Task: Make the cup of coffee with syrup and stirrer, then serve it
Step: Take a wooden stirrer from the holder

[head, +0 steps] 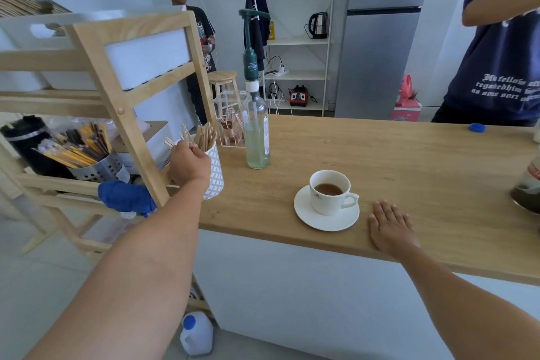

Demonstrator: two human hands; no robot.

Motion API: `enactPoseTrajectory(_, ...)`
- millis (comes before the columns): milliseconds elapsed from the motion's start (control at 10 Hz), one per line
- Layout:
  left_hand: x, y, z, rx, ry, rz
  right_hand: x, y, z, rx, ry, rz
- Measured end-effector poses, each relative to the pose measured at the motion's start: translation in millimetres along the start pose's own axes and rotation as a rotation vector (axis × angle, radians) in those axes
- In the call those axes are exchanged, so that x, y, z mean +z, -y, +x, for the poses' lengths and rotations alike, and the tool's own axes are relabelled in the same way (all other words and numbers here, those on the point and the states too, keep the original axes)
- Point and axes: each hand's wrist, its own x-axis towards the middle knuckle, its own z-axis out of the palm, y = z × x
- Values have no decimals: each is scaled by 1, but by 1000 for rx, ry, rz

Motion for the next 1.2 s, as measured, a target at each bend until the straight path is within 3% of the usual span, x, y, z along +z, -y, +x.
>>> enactPoseTrajectory(300, -7, -38, -2, 331, -145, 13, 0, 0, 0, -9, 1, 14)
enactPoseTrajectory(500, -13, -81, -9, 807, -186, -66, 0, 0, 0, -11, 2, 16)
enactPoseTrajectory(700, 0, -97, -53, 1134, -125, -34, 0, -2, -2, -12, 5, 3)
enactPoseTrajectory(1200, 48, -36, -169, 1038, 315, -1, 2, -1, -2, -1, -17, 2)
